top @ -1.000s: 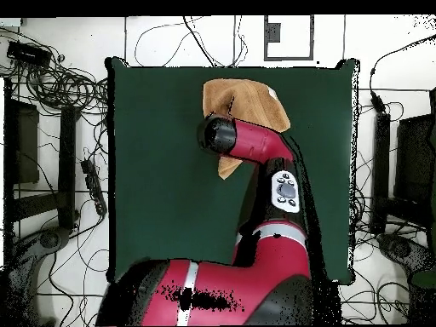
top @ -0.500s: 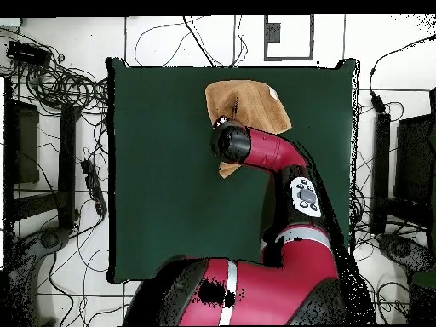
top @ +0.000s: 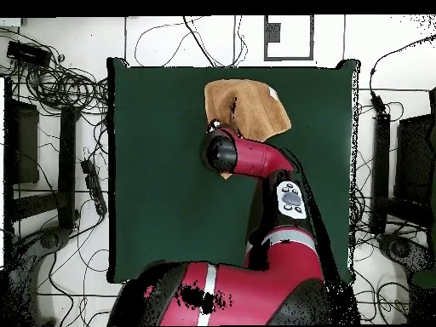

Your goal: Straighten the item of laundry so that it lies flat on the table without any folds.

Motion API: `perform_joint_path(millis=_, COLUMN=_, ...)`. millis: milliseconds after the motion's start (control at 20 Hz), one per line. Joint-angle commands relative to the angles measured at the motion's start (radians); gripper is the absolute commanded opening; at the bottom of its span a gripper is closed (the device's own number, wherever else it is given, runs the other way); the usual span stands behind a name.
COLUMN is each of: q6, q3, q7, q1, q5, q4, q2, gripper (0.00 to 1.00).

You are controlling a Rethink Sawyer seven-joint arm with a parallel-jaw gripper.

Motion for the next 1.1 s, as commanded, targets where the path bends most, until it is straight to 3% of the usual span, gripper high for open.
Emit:
perform_joint_path(millis=50, q6=-0.022, q3=0.035, q7=0.191, q1=0.081, q5=0.009, q4=0.165, q2=0.114, gripper=0.0)
perform_joint_path(millis=450, q6=-0.12, q3=0.037, q7=0.193, q1=0.089, q5=0.007, q4=0.201, q2=0.155, gripper=0.0)
perform_joint_path(millis=1100, q6=-0.256, q3=0.074, q7=0.248, q1=0.085, q5=0.032, q4=0.378, q2=0.139, gripper=0.0)
